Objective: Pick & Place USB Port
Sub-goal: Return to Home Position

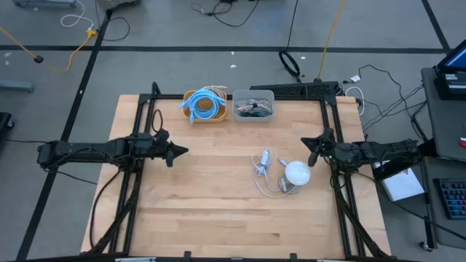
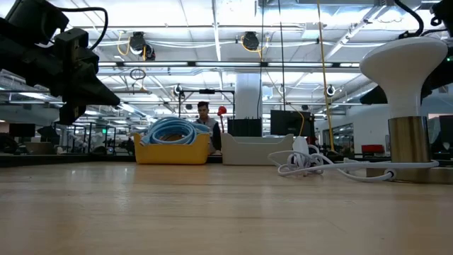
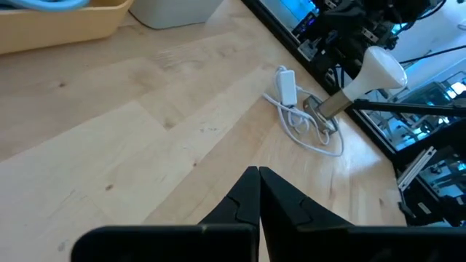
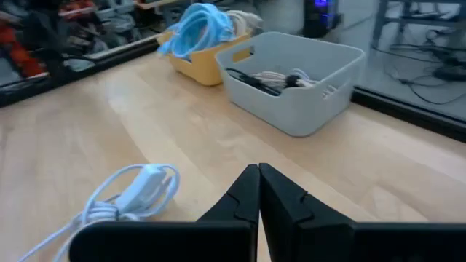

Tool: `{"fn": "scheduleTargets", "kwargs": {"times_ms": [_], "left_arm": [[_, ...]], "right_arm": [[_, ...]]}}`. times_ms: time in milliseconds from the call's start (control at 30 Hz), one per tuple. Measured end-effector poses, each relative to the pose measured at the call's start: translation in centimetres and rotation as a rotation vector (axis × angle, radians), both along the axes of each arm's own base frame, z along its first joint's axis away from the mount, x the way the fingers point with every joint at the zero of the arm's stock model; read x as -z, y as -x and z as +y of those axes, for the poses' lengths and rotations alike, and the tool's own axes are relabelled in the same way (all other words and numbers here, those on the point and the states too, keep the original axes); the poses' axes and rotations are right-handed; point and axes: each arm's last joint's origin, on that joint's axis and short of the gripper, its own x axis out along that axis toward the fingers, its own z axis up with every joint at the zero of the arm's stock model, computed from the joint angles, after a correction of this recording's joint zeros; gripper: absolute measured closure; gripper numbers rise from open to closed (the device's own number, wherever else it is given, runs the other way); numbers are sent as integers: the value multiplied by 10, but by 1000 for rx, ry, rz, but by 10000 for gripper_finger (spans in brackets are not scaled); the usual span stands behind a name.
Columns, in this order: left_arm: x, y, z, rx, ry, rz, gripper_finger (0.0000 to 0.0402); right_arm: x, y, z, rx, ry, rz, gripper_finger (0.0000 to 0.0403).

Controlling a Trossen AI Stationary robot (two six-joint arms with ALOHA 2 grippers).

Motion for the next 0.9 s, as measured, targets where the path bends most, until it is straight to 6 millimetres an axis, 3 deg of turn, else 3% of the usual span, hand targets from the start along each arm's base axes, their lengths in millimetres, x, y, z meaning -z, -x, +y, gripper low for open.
{"fn": "scheduleTargets", "kwargs": {"times_ms": [167,433,633,900], "left_arm": [[3,1,0,4,-7,39,399],[29,17,0,-102,75,340,400],[27,18,4,-211,1,344,400],[28,18,1,-137,20,361,396]], "right_arm": [[0,-1,0,14,-4,-1,403],[2,0,0,26,-31,0,403],[1,0,0,28,-30,-2,403],[2,0,0,31,-39,-7,403]]}}
